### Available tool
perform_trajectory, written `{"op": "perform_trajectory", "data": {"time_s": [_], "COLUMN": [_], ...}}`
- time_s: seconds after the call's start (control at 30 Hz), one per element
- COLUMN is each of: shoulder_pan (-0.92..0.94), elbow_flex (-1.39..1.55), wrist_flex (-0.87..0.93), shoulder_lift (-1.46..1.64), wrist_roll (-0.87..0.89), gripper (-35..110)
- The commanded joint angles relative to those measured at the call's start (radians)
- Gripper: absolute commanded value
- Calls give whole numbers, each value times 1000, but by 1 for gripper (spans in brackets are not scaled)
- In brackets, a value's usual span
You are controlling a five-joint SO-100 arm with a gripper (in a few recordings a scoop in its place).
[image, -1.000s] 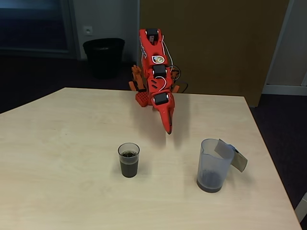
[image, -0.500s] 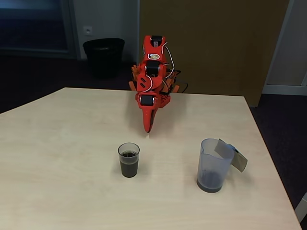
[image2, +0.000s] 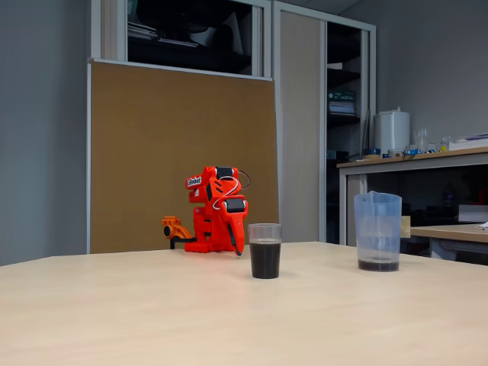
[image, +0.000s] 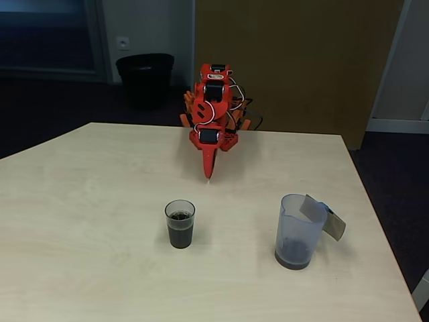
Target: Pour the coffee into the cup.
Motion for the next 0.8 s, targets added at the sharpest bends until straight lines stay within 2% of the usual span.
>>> {"op": "perform_trajectory", "data": {"time_s": [0.0,0.77], "shoulder_pan": [-40,-87], "elbow_flex": [6,6], "wrist_flex": [41,41], "shoulder_lift": [66,67], "wrist_roll": [-6,-8], "gripper": [0,0]}}
